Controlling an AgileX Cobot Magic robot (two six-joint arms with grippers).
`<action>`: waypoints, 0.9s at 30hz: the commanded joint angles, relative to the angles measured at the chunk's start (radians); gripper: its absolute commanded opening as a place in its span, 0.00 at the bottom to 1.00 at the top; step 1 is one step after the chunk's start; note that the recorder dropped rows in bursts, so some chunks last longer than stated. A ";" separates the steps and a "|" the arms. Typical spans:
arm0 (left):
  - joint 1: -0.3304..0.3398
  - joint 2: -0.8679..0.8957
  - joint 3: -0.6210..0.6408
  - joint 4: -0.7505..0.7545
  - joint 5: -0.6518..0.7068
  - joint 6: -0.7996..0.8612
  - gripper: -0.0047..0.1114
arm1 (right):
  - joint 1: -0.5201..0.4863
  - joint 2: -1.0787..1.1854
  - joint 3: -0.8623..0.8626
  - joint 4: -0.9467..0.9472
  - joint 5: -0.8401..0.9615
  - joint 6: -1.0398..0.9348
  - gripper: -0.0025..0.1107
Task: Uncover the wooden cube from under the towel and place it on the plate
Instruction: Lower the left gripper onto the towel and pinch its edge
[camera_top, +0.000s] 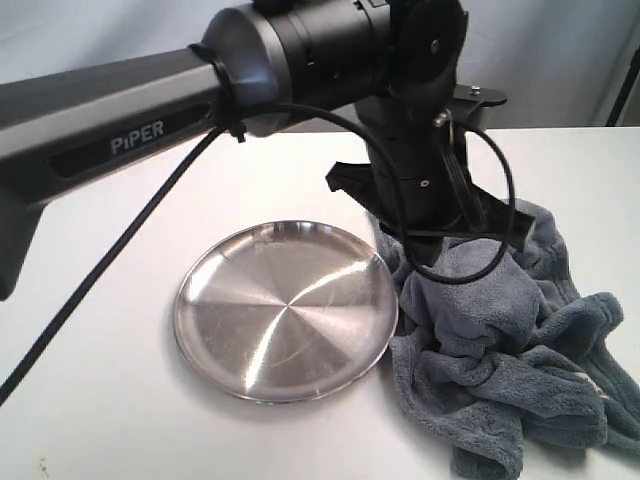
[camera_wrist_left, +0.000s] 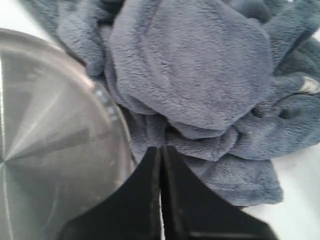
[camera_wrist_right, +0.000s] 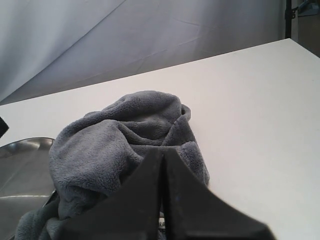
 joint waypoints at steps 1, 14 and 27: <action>-0.010 -0.034 0.064 0.015 0.008 -0.001 0.04 | 0.000 -0.006 0.003 0.005 0.012 0.004 0.05; -0.075 -0.043 0.334 0.059 -0.207 -0.099 0.04 | 0.000 -0.006 0.003 0.005 0.012 0.004 0.05; -0.075 -0.004 0.352 -0.015 -0.277 -0.100 0.11 | 0.000 -0.006 0.003 0.005 0.012 0.004 0.05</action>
